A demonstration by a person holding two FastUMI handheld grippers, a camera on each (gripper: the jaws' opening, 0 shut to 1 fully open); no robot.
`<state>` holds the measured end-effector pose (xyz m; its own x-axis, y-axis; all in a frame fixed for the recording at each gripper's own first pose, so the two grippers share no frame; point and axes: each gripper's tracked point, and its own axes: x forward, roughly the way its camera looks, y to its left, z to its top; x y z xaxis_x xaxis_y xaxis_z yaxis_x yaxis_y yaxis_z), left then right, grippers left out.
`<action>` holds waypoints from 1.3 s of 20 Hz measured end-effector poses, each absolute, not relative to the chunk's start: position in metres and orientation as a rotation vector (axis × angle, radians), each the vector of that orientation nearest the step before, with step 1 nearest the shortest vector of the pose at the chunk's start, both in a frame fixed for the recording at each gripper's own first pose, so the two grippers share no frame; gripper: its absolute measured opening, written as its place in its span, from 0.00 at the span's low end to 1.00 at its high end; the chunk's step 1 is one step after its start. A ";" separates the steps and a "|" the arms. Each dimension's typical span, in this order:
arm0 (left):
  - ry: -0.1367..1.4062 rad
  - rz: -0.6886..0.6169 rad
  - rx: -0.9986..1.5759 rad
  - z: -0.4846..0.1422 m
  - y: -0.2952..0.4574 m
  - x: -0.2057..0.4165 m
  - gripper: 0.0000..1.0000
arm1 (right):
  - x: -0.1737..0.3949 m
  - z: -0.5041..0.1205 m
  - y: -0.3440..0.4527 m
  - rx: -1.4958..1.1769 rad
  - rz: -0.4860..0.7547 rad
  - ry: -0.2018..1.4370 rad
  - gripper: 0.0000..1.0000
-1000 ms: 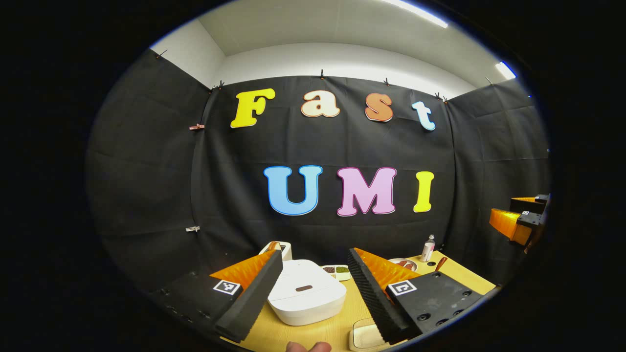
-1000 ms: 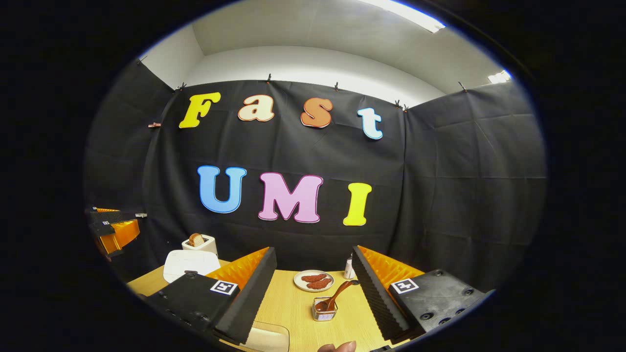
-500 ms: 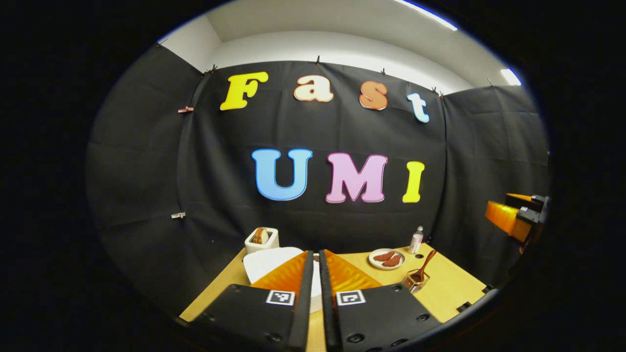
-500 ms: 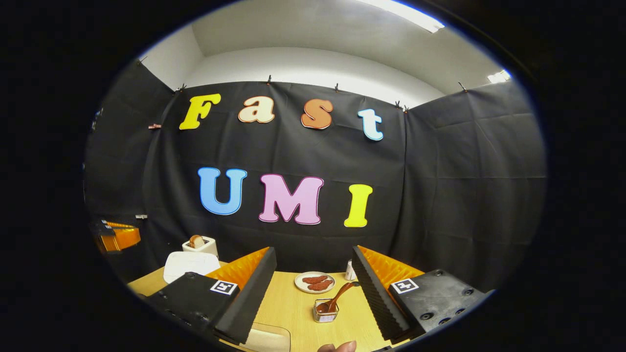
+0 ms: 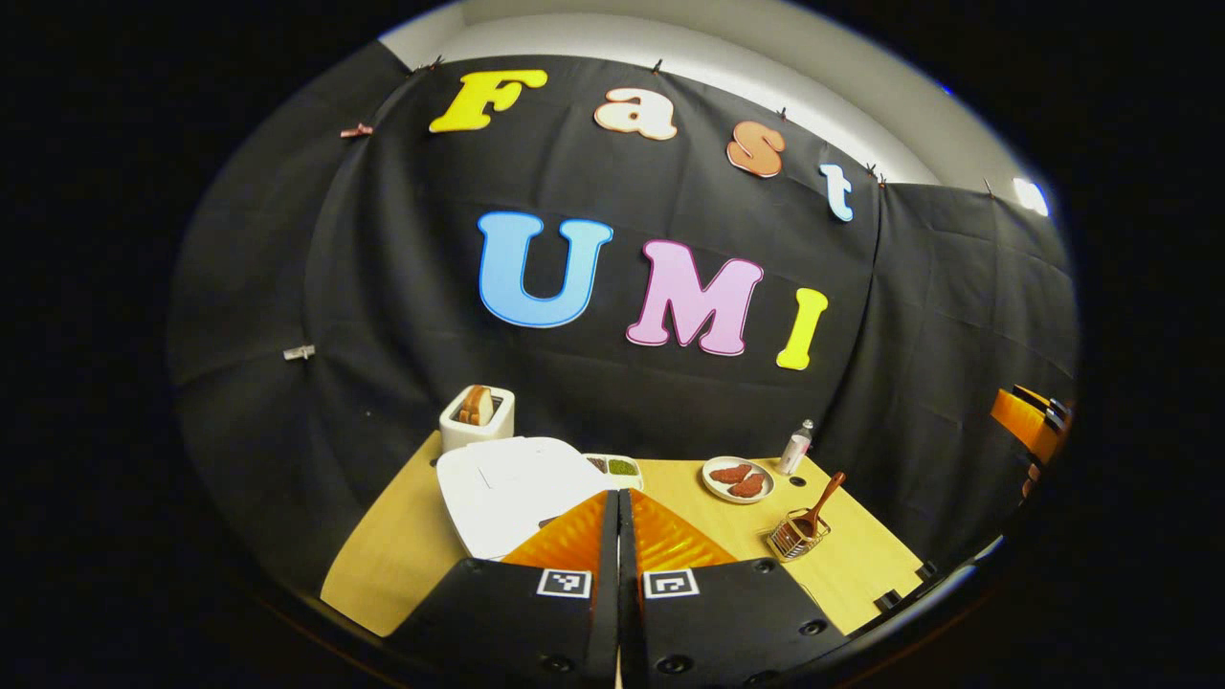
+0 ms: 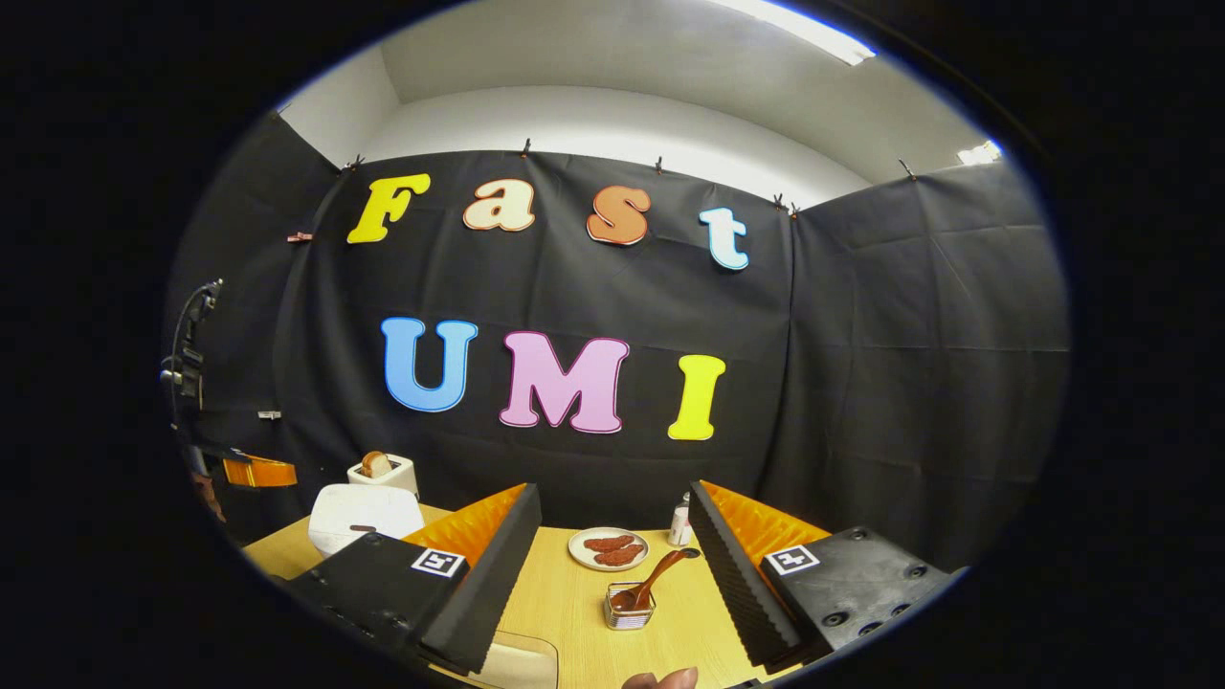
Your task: Close the left gripper, press the button to open the rice cooker; take a wooden spoon from the chopstick holder with the right hand, scoop a spoonful of rice and pour it into the rice cooker, then put the wooden spoon back into the chopstick holder.
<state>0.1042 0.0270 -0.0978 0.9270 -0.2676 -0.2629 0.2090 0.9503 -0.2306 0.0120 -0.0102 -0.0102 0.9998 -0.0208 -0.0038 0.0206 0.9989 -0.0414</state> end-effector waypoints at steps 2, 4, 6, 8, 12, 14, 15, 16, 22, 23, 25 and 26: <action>0.346 -0.284 -0.228 -0.120 0.032 0.129 0.06 | 0.014 -0.014 -0.016 -0.053 -0.032 0.013 0.98; 0.400 -0.309 -0.247 -0.142 0.035 0.153 0.06 | 0.016 -0.019 -0.020 -0.059 -0.042 0.027 0.98; 0.466 -0.332 -0.255 -0.164 0.038 0.173 0.06 | 0.016 -0.022 -0.029 -0.073 -0.058 0.037 0.98; 0.510 -0.347 -0.247 -0.181 0.040 0.188 0.06 | 0.014 -0.025 -0.037 -0.084 -0.079 0.044 0.98; 0.606 -0.358 -0.199 -0.215 0.038 0.215 0.06 | 0.011 -0.037 -0.053 -0.090 -0.116 0.074 0.98; 0.671 -0.348 -0.191 -0.233 0.038 0.224 0.06 | 0.009 -0.041 -0.060 -0.086 -0.136 0.085 0.98; 0.702 -0.343 -0.196 -0.240 0.039 0.226 0.06 | 0.008 -0.041 -0.064 -0.080 -0.146 0.087 0.98; 0.726 -0.338 -0.202 -0.244 0.037 0.228 0.08 | 0.008 -0.043 -0.066 -0.074 -0.155 0.087 0.98; 0.782 -0.317 -0.196 -0.263 0.034 0.229 0.06 | 0.005 -0.050 -0.075 -0.062 -0.178 0.104 0.98; 0.792 -0.320 -0.195 -0.264 0.034 0.226 0.06 | 0.004 -0.050 -0.075 -0.062 -0.180 0.102 0.98; 0.810 -0.320 -0.187 -0.270 0.035 0.222 0.07 | 0.004 -0.051 -0.076 -0.063 -0.180 0.101 0.98; 0.818 -0.315 -0.180 -0.272 0.033 0.225 0.07 | 0.004 -0.051 -0.075 -0.062 -0.179 0.102 0.98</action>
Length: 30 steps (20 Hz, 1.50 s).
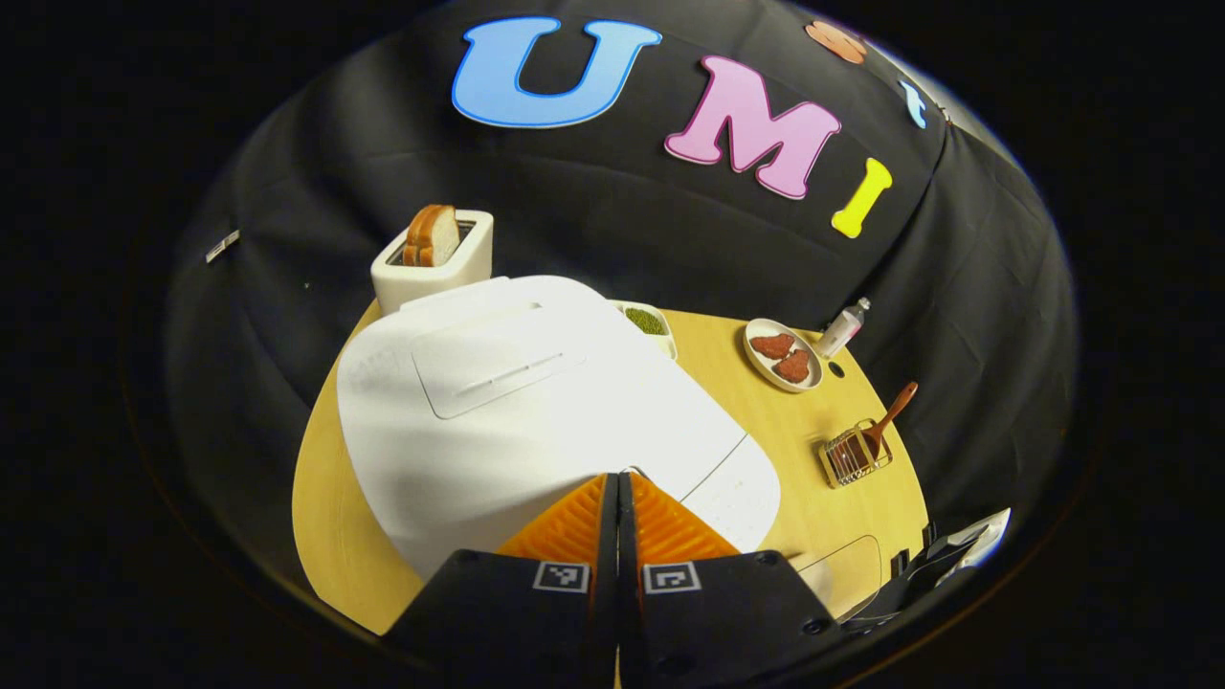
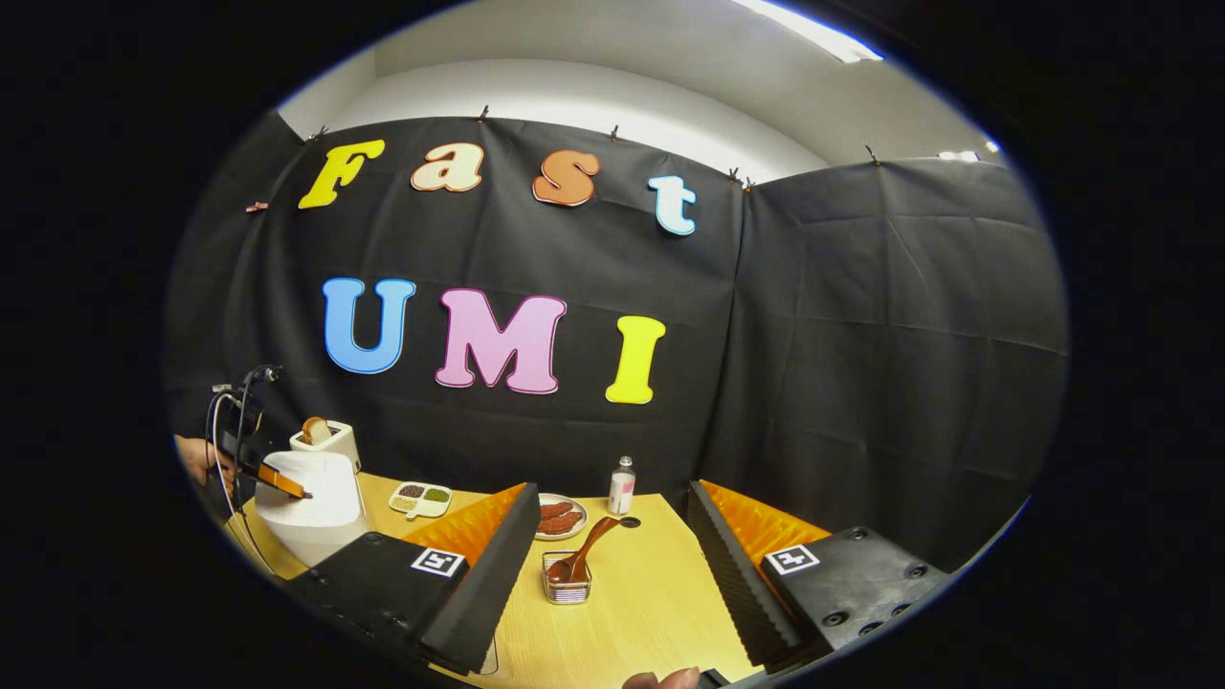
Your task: Close the left gripper, press the button to open the rice cooker; take a wooden spoon from the chopstick holder with the right hand, scoop a spoonful of rice and pour it into the rice cooker, then put the wooden spoon back into the chopstick holder.
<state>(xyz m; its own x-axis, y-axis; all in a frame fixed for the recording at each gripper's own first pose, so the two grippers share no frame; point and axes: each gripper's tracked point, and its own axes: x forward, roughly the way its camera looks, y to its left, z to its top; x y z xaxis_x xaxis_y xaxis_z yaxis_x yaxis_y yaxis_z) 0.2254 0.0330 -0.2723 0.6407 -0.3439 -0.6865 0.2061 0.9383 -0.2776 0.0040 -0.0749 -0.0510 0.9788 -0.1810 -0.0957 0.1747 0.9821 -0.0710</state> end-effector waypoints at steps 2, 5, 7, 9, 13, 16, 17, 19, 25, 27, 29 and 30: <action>0.794 -0.314 -0.149 -0.268 0.035 0.226 0.07 | 0.002 -0.053 -0.075 -0.064 -0.181 0.107 0.98; 0.708 -0.301 -0.151 -0.247 0.036 0.231 0.07 | -0.001 -0.056 -0.077 -0.063 -0.180 0.113 0.98; 0.646 -0.290 -0.177 -0.228 0.038 0.234 0.07 | 0.000 -0.056 -0.077 -0.063 -0.176 0.118 0.98; 0.587 -0.280 -0.179 -0.208 0.044 0.239 0.07 | -0.002 -0.055 -0.076 -0.055 -0.174 0.118 0.98; 0.477 -0.251 -0.148 -0.175 0.053 0.250 0.07 | -0.004 -0.052 -0.074 -0.053 -0.165 0.104 0.98; 0.396 -0.223 -0.137 -0.152 0.062 0.257 0.07 | -0.008 -0.052 -0.073 -0.048 -0.155 0.105 0.98; 0.358 -0.213 -0.126 -0.144 0.067 0.259 0.06 | -0.008 -0.052 -0.072 -0.043 -0.148 0.107 0.98; 0.275 -0.180 -0.102 -0.124 0.076 0.261 0.07 | -0.011 -0.057 -0.072 -0.029 -0.138 0.123 0.98; 0.135 -0.197 -0.105 -0.078 0.066 0.231 0.24 | -0.005 -0.069 -0.068 -0.021 -0.096 0.151 0.98; 0.109 -0.183 -0.113 -0.070 0.063 0.218 0.55 | -0.001 -0.074 -0.066 -0.019 -0.071 0.158 0.98; 0.083 -0.172 -0.123 -0.061 0.057 0.204 0.77 | 0.006 -0.081 -0.065 -0.005 -0.047 0.171 0.98; 0.072 -0.158 -0.121 -0.060 0.052 0.194 0.82 | 0.009 -0.086 -0.065 0.006 -0.038 0.180 0.98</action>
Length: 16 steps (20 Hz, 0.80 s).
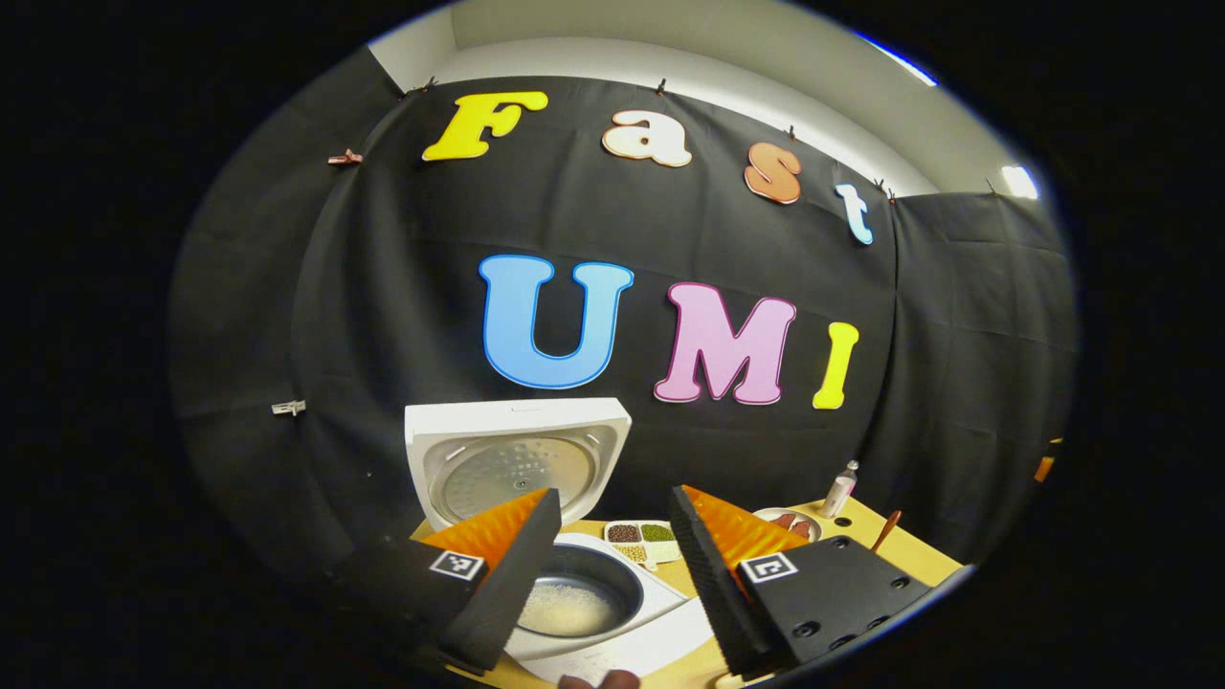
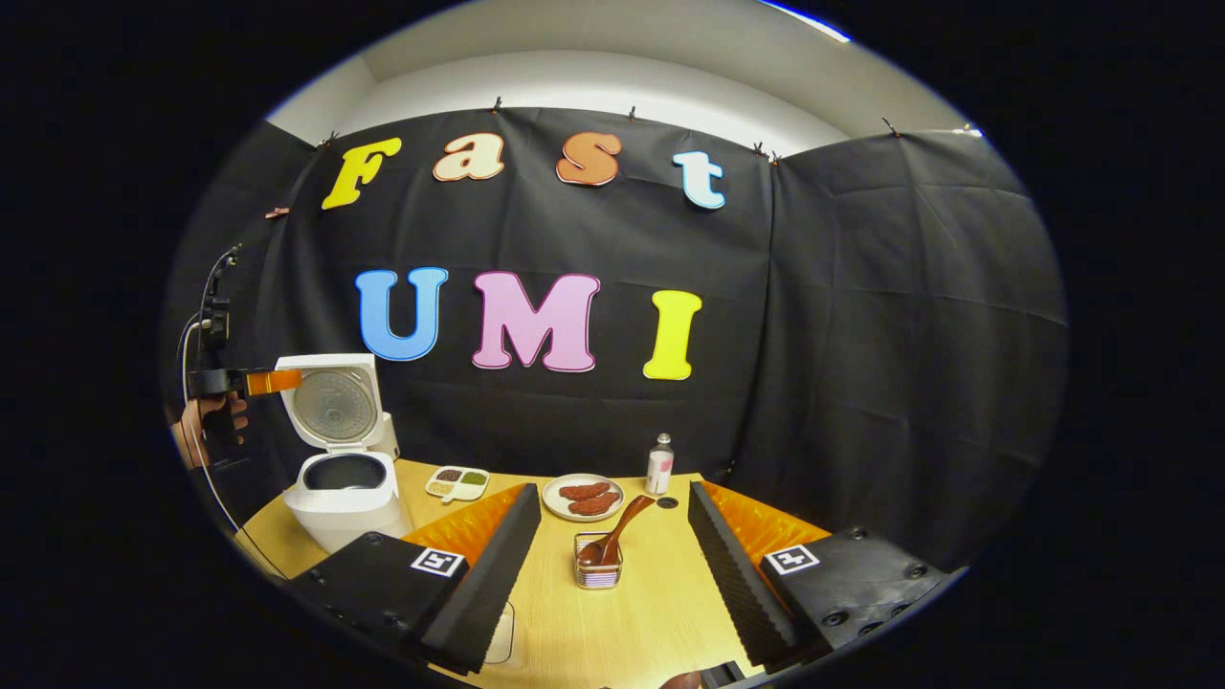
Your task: Close the left gripper, press the button to open the rice cooker; take a wooden spoon from the chopstick holder with the right hand, scoop a spoonful of rice and pour it into the rice cooker, then put the wooden spoon back into the chopstick holder.
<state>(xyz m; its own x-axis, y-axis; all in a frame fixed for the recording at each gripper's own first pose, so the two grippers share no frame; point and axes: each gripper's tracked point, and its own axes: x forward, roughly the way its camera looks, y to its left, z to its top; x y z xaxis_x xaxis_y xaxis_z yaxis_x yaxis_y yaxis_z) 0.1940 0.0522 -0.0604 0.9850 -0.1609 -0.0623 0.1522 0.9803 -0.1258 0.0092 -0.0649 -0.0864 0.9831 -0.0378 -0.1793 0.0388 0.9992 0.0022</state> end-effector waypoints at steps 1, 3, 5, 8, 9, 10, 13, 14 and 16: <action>0.066 -0.135 -0.113 -0.060 0.049 0.185 0.91 | 0.014 -0.092 -0.066 0.018 -0.031 0.190 0.98; 0.052 -0.103 -0.104 -0.057 0.037 0.164 0.94 | 0.025 -0.103 -0.068 0.042 -0.014 0.207 0.98; 0.034 -0.084 -0.129 -0.052 0.022 0.142 0.94 | 0.039 -0.114 -0.070 0.060 0.017 0.220 0.98; 0.053 -0.084 -0.163 -0.059 -0.005 0.113 0.94 | 0.071 -0.132 -0.072 0.096 0.098 0.217 0.98; 0.059 -0.078 -0.167 -0.061 -0.013 0.105 0.94 | 0.081 -0.144 -0.076 0.114 0.111 0.236 0.98; 0.062 -0.076 -0.166 -0.064 -0.021 0.097 0.94 | 0.092 -0.157 -0.079 0.140 0.124 0.262 0.98; 0.095 -0.090 -0.142 -0.079 -0.047 0.074 0.94 | 0.127 -0.202 -0.088 0.207 0.143 0.343 0.98; 0.109 -0.094 -0.133 -0.085 -0.055 0.066 0.94 | 0.139 -0.220 -0.093 0.214 0.142 0.367 0.98; 0.128 -0.082 -0.119 -0.095 -0.065 0.054 0.94 | 0.158 -0.254 -0.097 0.225 0.151 0.422 0.98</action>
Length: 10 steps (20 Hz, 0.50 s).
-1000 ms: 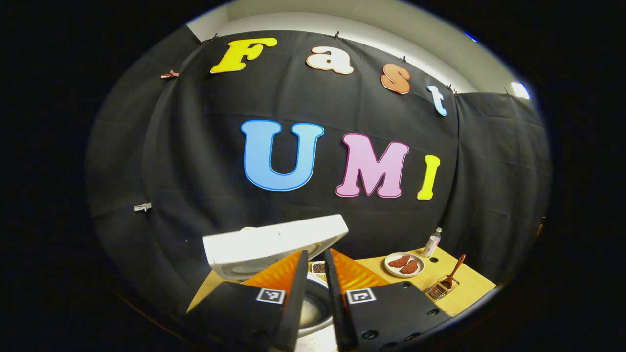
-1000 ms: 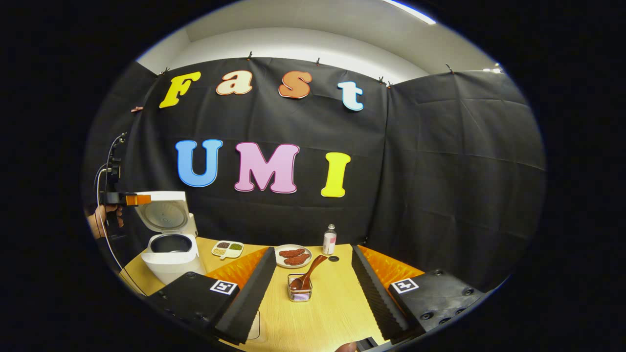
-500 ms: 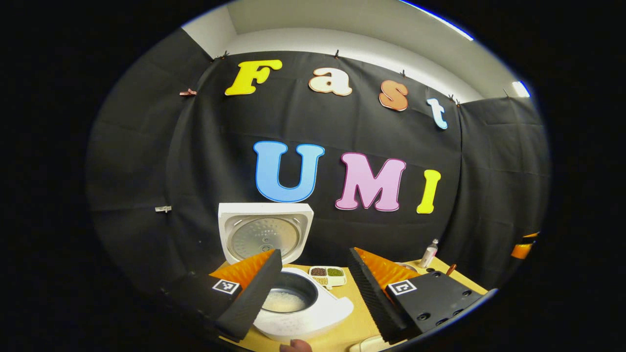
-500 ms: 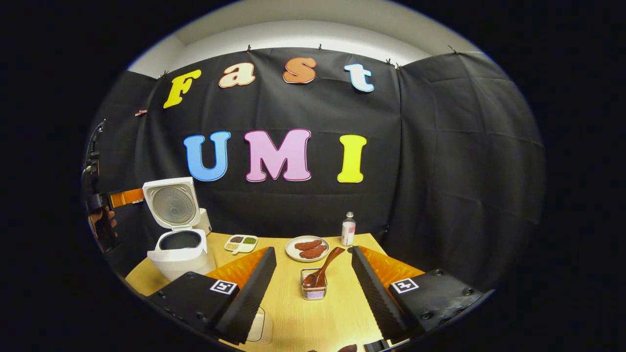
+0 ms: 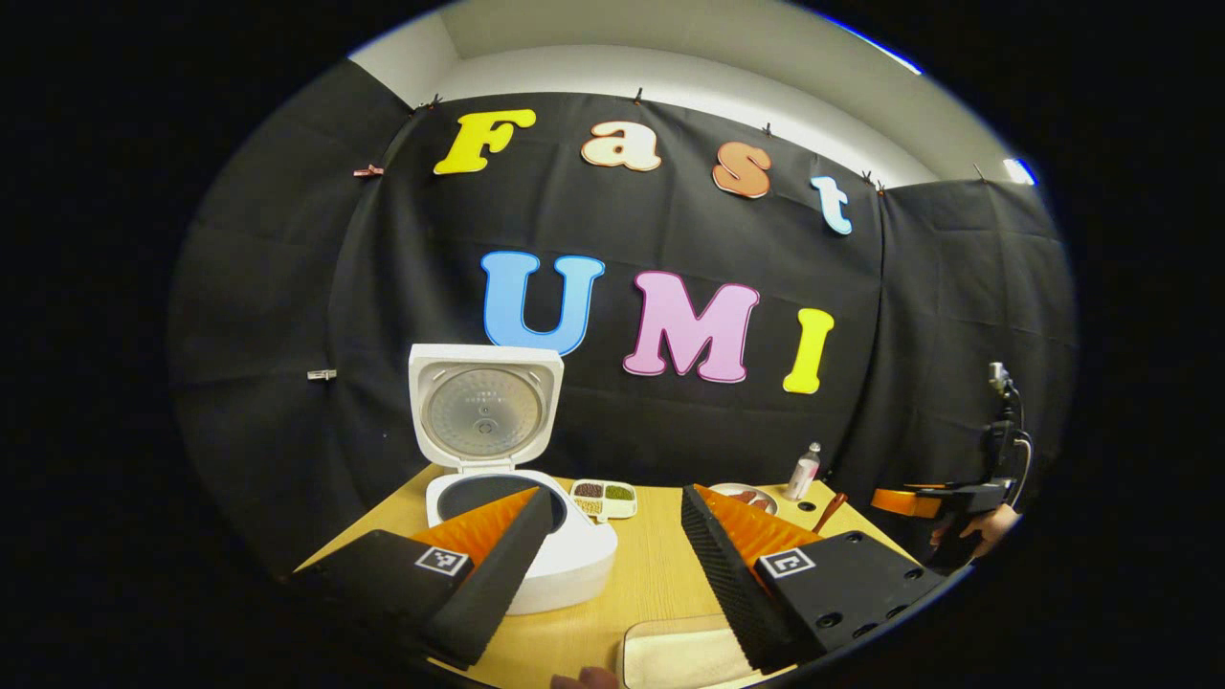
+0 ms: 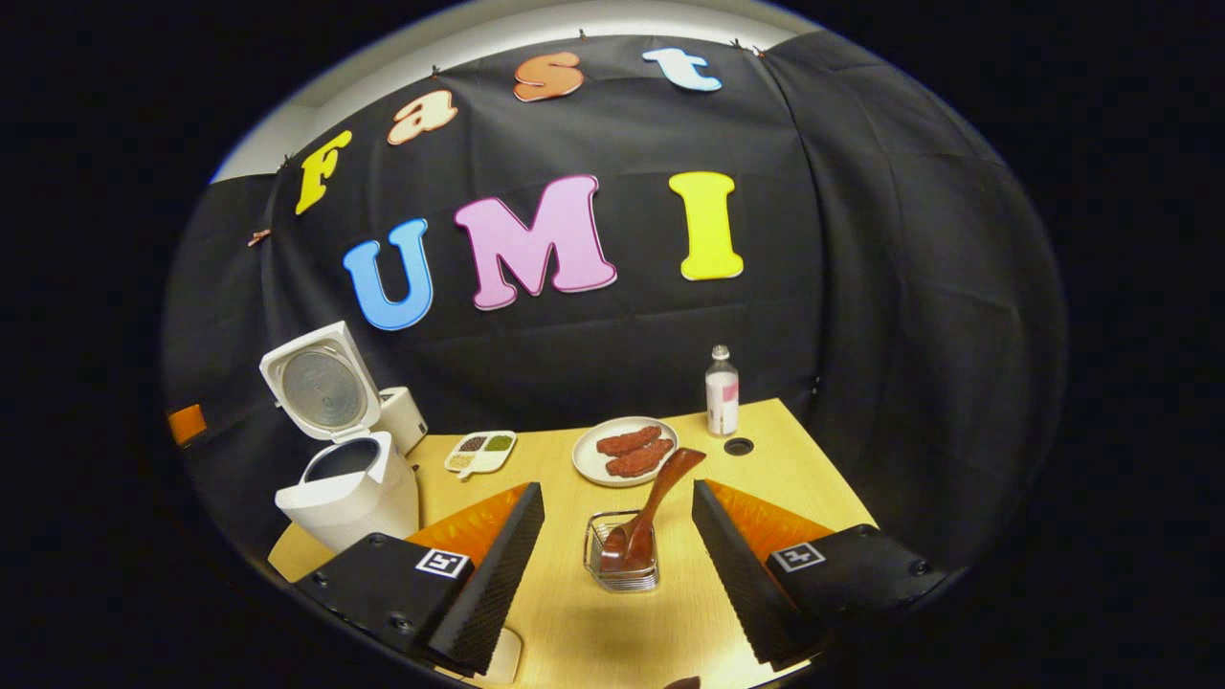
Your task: Close the left gripper, press the button to open the rice cooker; take a wooden spoon from the chopstick holder with the right hand, scoop a spoonful of rice and pour it into the rice cooker, then put the wooden spoon back into the chopstick holder.
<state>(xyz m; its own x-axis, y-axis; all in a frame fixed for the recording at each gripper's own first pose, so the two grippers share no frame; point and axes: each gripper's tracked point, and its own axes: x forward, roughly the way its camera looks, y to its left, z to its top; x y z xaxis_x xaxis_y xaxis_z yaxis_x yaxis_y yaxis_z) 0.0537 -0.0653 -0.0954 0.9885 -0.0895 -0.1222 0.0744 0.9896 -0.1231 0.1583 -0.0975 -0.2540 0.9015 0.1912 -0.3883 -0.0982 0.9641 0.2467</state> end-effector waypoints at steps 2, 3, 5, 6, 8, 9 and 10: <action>0.133 -0.061 -0.119 -0.102 -0.073 0.042 0.94 | 0.174 -0.282 -0.099 0.261 0.160 0.467 0.98; 0.135 -0.048 -0.120 -0.106 -0.076 0.037 0.94 | 0.181 -0.294 -0.099 0.282 0.163 0.486 0.98; 0.151 -0.024 -0.114 -0.115 -0.079 0.029 0.94 | 0.195 -0.316 -0.098 0.309 0.174 0.513 0.98; 0.154 -0.011 -0.109 -0.117 -0.081 0.026 0.94 | 0.202 -0.327 -0.097 0.314 0.181 0.522 0.97; 0.161 0.009 -0.101 -0.124 -0.082 0.019 0.94 | 0.216 -0.349 -0.095 0.345 0.195 0.553 0.96; 0.171 0.017 -0.100 -0.128 -0.083 0.016 0.94 | 0.222 -0.358 -0.093 0.371 0.198 0.572 0.96; 0.181 0.023 -0.101 -0.132 -0.084 0.013 0.94 | 0.230 -0.366 -0.094 0.396 0.198 0.581 0.95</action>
